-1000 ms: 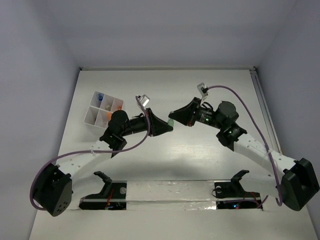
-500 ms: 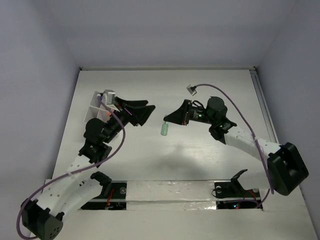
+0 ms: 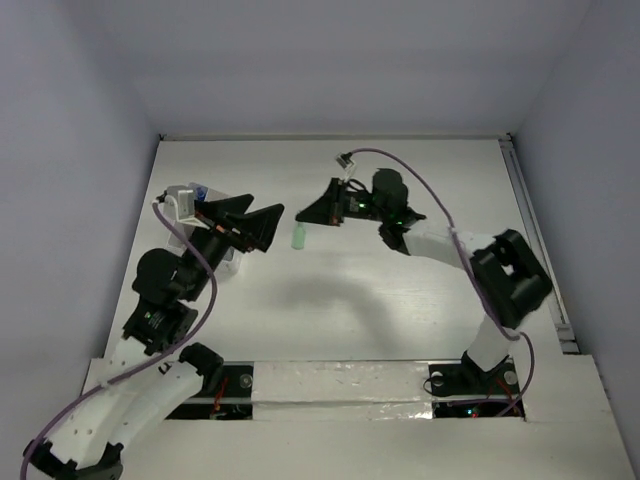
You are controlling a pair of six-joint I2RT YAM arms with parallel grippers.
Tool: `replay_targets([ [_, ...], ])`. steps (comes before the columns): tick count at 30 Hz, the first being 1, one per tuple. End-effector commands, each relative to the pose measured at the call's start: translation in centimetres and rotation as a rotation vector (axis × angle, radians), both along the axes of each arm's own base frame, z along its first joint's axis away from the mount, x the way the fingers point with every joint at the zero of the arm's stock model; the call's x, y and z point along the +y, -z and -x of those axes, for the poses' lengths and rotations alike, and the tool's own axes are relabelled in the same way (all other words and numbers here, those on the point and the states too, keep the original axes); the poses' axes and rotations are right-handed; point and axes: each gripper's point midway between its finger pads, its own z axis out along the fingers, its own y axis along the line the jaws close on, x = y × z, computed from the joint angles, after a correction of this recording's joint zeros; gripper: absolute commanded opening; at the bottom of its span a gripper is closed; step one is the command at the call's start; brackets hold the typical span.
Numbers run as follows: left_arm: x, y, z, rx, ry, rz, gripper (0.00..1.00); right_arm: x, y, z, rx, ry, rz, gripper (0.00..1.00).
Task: Sort the stationery into containers
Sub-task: Place the pen in the storage box.
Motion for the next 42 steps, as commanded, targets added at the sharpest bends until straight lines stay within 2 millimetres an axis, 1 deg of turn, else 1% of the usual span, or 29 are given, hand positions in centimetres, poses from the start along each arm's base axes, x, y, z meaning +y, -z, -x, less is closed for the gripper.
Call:
replay_targets([
  [1,2.7,-2.4,1.9,-0.055,-0.084,-0.081,0.99,5.5,-1.3,-2.6,-0.107,-0.014,-0.054,0.00],
  [2,3.8,-2.3,1.6,-0.044,-0.147,-0.092,0.99,6.8,-2.9,-3.4,-0.141,-0.011,-0.082,0.00],
  [3,4.8,-2.9,2.0,-0.068,-0.184,-0.115,0.99,7.4,-2.7,-4.4,-0.146,0.006,-0.084,0.00],
  [4,5.9,-2.4,1.7,-0.044,-0.245,-0.139,0.99,8.6,-0.4,-5.4,-0.121,0.015,-0.060,0.00],
  [5,6.6,-2.2,1.7,-0.040,-0.274,-0.159,0.99,9.2,-0.1,-6.7,-0.120,0.047,-0.057,0.00],
  [6,7.5,-2.3,1.9,-0.051,-0.314,-0.175,0.99,10.3,-1.7,-7.5,-0.151,0.053,-0.085,0.00],
  [8,8.6,-1.9,1.8,-0.048,-0.374,-0.193,0.99,11.3,-1.1,-9.7,-0.147,0.105,-0.078,0.00],
  [9,9.0,-1.3,1.7,-0.044,-0.392,-0.200,0.99,12.4,-0.7,-10.5,-0.155,0.116,-0.083,0.00],
  [10,9.2,-1.2,1.5,-0.049,-0.409,-0.203,0.99,12.8,-0.6,-11.3,-0.176,0.133,-0.080,0.00],
  [11,9.4,-0.7,1.3,-0.044,-0.425,-0.206,0.99,13.4,-0.1,-11.9,-0.169,0.162,-0.061,0.00],
  [12,9.4,-0.3,1.2,-0.043,-0.430,-0.213,0.99,13.9,1.4,-12.8,-0.163,0.181,-0.037,0.00],
  [13,9.3,0.5,0.8,-0.031,-0.432,-0.227,0.99,14.6,-0.1,-13.3,-0.212,0.192,-0.049,0.00],
  [14,9.2,0.8,0.7,-0.028,-0.433,-0.242,0.99,14.8,0.5,-14.2,-0.208,0.226,-0.022,0.00],
  [15,9.1,1.3,0.4,-0.020,-0.432,-0.256,0.99,15.1,1.7,-15.1,-0.209,0.245,0.000,0.00],
  [16,9.0,1.6,0.3,-0.011,-0.433,-0.263,0.99,15.8,0.3,-15.5,-0.256,0.256,-0.010,0.00],
  [18,8.7,2.0,0.2,-0.007,-0.422,-0.270,0.99,16.2,1.2,-16.8,-0.254,0.292,0.022,0.00],
  [19,8.7,2.0,0.1,-0.006,-0.420,-0.274,0.99,17.0,1.6,-17.0,-0.266,0.292,0.025,0.00],
  [23,8.9,1.9,0.3,-0.013,-0.423,-0.266,0.99,17.5,3.7,-18.7,-0.267,0.334,0.067,0.00],
  [25,9.0,1.9,0.4,-0.014,-0.428,-0.266,0.99,17.7,4.4,-19.0,-0.270,0.334,0.081,0.00],
  [27,9.1,1.9,0.5,-0.016,-0.431,-0.262,0.99,18.8,5.5,-18.1,-0.268,0.312,0.098,0.00],
  [30,9.3,1.8,0.5,-0.018,-0.441,-0.261,0.99,19.1,6.9,-17.8,-0.272,0.307,0.128,0.00],
  [33,9.4,1.9,0.4,-0.016,-0.443,-0.262,0.99,20.0,7.8,-16.7,-0.269,0.287,0.138,0.00],
  [35,9.4,1.9,0.4,-0.017,-0.443,-0.261,0.99,20.1,7.9,-16.5,-0.262,0.278,0.134,0.00],
  [36,9.4,1.9,0.4,-0.017,-0.443,-0.264,0.99,20.1,7.8,-16.3,-0.261,0.273,0.130,0.13],
  [38,9.4,1.9,0.4,-0.014,-0.449,-0.264,0.99,19.9,6.9,-16.2,-0.271,0.276,0.119,0.33],
  [39,9.5,2.0,0.3,-0.012,-0.451,-0.264,0.99,19.8,6.5,-16.2,-0.275,0.279,0.118,0.51],
  [40,9.6,2.0,0.3,-0.012,-0.456,-0.263,0.99,19.8,6.0,-16.2,-0.282,0.280,0.116,0.58],
  [41,9.6,2.0,0.3,-0.010,-0.460,-0.262,0.99,19.5,4.9,-16.1,-0.298,0.283,0.113,0.64],
  [42,9.7,2.1,0.2,-0.008,-0.464,-0.266,0.99,19.3,4.4,-16.0,-0.302,0.291,0.112,0.75],
])
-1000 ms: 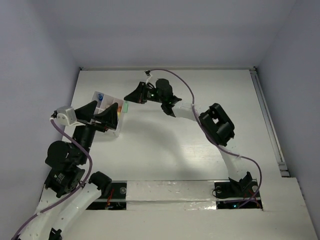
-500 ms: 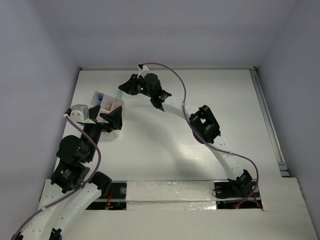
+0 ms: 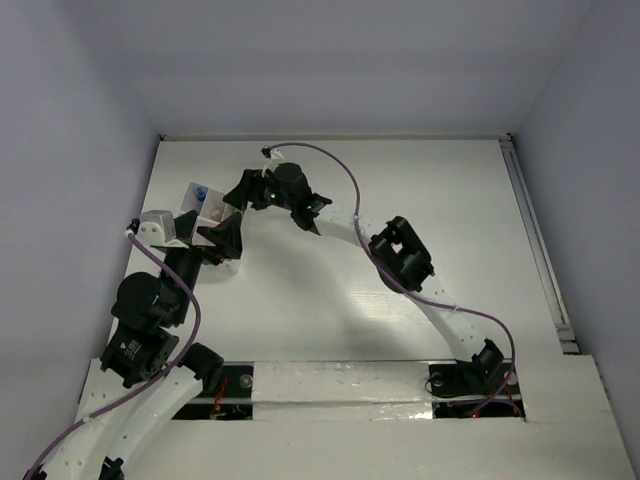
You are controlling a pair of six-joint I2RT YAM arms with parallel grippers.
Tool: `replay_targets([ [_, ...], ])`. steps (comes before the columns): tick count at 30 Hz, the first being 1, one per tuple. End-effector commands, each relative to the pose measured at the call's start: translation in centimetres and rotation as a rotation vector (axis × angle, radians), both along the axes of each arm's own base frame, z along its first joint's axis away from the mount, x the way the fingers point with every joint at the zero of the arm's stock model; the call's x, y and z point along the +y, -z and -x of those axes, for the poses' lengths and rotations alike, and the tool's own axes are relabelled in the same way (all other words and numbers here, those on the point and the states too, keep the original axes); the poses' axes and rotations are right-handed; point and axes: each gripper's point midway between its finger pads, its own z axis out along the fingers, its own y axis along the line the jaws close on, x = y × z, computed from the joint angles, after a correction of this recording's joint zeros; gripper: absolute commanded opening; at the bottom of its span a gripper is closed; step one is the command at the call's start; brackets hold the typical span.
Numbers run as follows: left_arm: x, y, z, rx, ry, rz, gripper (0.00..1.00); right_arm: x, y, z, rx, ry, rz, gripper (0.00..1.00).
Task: Sort the stationery into containers
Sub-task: Place the pen in the storage box, then reset both arms
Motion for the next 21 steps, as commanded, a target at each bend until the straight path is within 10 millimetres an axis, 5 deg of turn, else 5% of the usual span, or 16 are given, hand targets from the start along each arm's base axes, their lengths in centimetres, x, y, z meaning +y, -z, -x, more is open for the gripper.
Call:
replay_targets([
  [1,0.7,-0.9,0.0,-0.040,-0.030,0.014,0.99,-0.6,-6.2,0.3,-0.101,0.007,-0.060,0.79],
  [2,0.8,-0.9,0.0,-0.039,-0.038,0.014,0.99,-1.0,-8.3,0.7,-0.129,0.004,-0.079,0.81],
  [4,0.9,-0.7,0.0,-0.039,-0.043,0.012,0.99,-1.7,-8.4,1.1,-0.129,0.016,-0.065,0.90],
  [5,0.9,-0.6,-0.1,-0.035,-0.046,0.008,0.99,-2.4,-10.8,1.6,-0.157,0.024,-0.086,0.93],
  [6,0.9,-0.5,-0.2,-0.032,-0.048,0.007,0.99,-3.1,-9.8,1.9,-0.140,0.032,-0.061,0.95],
  [8,1.2,-0.6,-0.3,-0.031,-0.065,0.008,0.99,-4.3,-11.1,2.7,-0.169,0.048,-0.060,0.97],
  [9,1.2,-0.5,-0.4,-0.029,-0.066,0.007,0.99,-5.8,-14.8,3.5,-0.214,0.071,-0.093,0.98],
  [10,1.3,-0.4,-0.4,-0.027,-0.069,0.008,0.99,-7.0,-12.3,4.3,-0.194,0.080,-0.041,0.98],
  [11,1.2,-0.3,-0.4,-0.024,-0.067,0.006,0.99,-8.0,-12.8,4.9,-0.206,0.094,-0.038,0.98],
  [14,0.9,-0.2,-0.6,-0.017,-0.056,0.011,0.99,-13.6,-13.3,6.9,-0.234,0.168,0.010,0.92],
  [15,0.7,-0.2,-0.6,-0.014,-0.049,0.012,0.99,-15.5,-13.2,7.0,-0.240,0.210,0.034,1.00],
  [21,-1.9,-0.4,-0.4,-0.006,0.086,0.020,0.99,-28.0,-14.7,12.8,-0.273,0.440,0.153,1.00],
])
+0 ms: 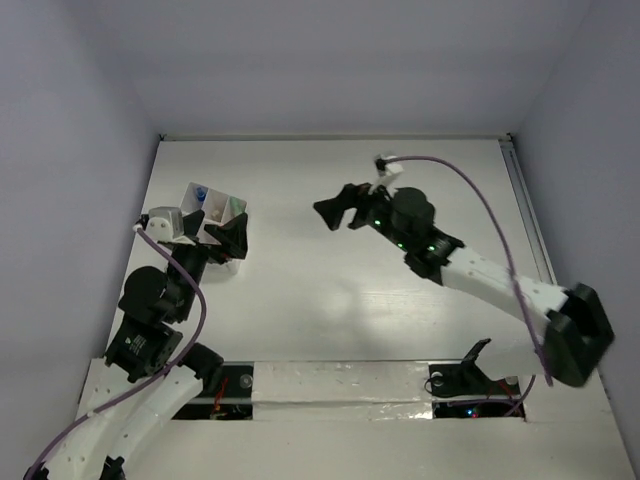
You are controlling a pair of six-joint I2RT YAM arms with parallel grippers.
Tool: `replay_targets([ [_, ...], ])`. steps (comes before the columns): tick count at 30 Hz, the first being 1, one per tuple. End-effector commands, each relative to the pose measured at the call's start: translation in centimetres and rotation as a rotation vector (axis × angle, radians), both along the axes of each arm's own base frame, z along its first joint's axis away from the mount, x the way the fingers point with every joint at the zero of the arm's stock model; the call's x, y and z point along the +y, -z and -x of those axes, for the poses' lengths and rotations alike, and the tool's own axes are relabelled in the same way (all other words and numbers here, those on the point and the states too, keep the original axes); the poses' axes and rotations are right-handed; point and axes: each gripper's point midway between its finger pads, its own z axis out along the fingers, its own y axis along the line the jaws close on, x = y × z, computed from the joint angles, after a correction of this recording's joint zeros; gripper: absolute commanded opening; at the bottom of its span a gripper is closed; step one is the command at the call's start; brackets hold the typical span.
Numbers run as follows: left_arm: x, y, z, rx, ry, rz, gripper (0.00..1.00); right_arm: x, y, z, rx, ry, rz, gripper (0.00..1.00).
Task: Sort the stationery into containers
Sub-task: Reset both arms
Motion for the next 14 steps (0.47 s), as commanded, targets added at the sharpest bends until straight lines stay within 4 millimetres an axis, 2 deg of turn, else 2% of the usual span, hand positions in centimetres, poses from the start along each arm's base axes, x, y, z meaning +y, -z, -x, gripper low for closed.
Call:
replay_targets([
  [1,-1.8,-1.5,0.3,-0.031,0.097,0.034,0.99,-7.5,-1.7,1.7,-0.078,0.212,0.033,1.00],
  [2,-2.5,-2.3,0.5,-0.059,0.137,0.044,0.99,-10.2,-4.9,3.8,-0.132,0.246,-0.033,1.00],
  [3,-2.8,-2.6,0.7,-0.070,0.158,0.043,0.99,-12.3,-3.8,4.4,-0.127,0.308,-0.023,1.00],
  [4,-3.1,-3.0,0.9,-0.081,0.179,0.045,0.99,-13.8,-4.4,5.3,-0.142,0.338,-0.042,1.00],
  [5,-3.9,-3.5,1.3,-0.098,0.223,0.046,0.99,-15.3,-4.2,6.0,-0.143,0.374,-0.033,1.00],
  [6,-4.1,-3.7,1.4,-0.105,0.239,0.049,0.99,-18.0,-6.1,7.2,-0.182,0.439,-0.088,1.00],
  [8,-4.6,-4.0,1.5,-0.113,0.266,0.062,0.99,-19.9,-4.9,8.0,-0.168,0.486,-0.073,1.00],
  [9,-4.7,-4.1,1.5,-0.114,0.271,0.063,0.99,-21.1,-5.3,8.5,-0.180,0.519,-0.097,1.00],
  [11,-4.9,-3.8,1.2,-0.102,0.274,0.055,0.99,-21.7,-4.2,8.7,-0.159,0.540,-0.085,1.00],
  [14,-6.0,-4.3,1.5,-0.101,0.335,0.034,0.99,-21.8,-4.7,8.7,-0.163,0.540,-0.076,1.00],
])
